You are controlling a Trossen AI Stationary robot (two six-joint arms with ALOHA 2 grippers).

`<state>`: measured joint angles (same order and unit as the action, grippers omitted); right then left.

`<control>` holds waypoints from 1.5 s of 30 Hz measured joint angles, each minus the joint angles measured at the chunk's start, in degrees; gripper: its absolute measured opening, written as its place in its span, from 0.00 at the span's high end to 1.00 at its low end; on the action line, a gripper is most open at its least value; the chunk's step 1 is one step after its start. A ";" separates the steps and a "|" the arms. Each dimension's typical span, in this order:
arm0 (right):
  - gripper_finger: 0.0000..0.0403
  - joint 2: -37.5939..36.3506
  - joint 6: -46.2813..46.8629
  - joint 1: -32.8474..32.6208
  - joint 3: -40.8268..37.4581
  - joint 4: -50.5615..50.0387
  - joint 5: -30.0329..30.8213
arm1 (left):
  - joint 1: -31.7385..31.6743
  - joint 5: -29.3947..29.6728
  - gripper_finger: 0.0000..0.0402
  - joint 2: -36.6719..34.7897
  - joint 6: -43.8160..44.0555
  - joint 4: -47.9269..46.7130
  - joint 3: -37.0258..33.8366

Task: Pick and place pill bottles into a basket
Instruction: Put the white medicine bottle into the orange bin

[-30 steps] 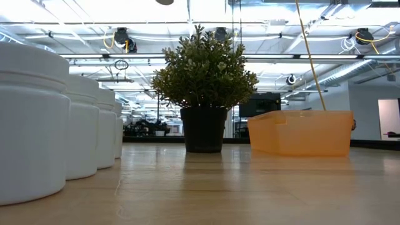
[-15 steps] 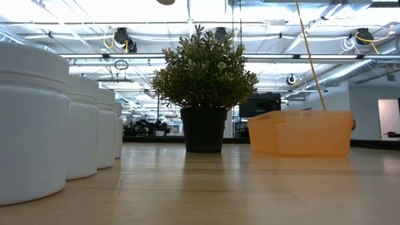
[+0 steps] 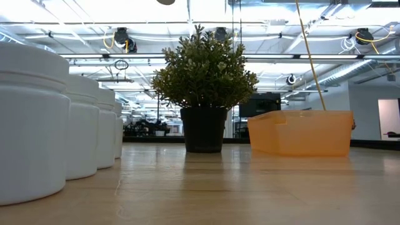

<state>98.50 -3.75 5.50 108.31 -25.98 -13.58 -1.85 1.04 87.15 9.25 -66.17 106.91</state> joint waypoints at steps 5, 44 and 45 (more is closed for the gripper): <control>0.51 0.00 -0.11 0.02 0.00 0.03 -0.02 | 0.00 -0.38 0.56 0.00 -0.10 1.10 0.00; 0.64 -28.31 6.58 1.25 -27.08 -8.54 11.40 | -0.37 10.53 0.29 -5.38 -3.85 -0.02 0.61; 0.64 -30.70 7.56 1.25 -30.74 -6.15 12.42 | -0.37 10.51 0.29 -5.36 -3.62 -0.02 0.61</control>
<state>67.80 3.81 6.74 77.57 -32.13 -1.16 -2.22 11.55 81.79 5.63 -66.19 107.53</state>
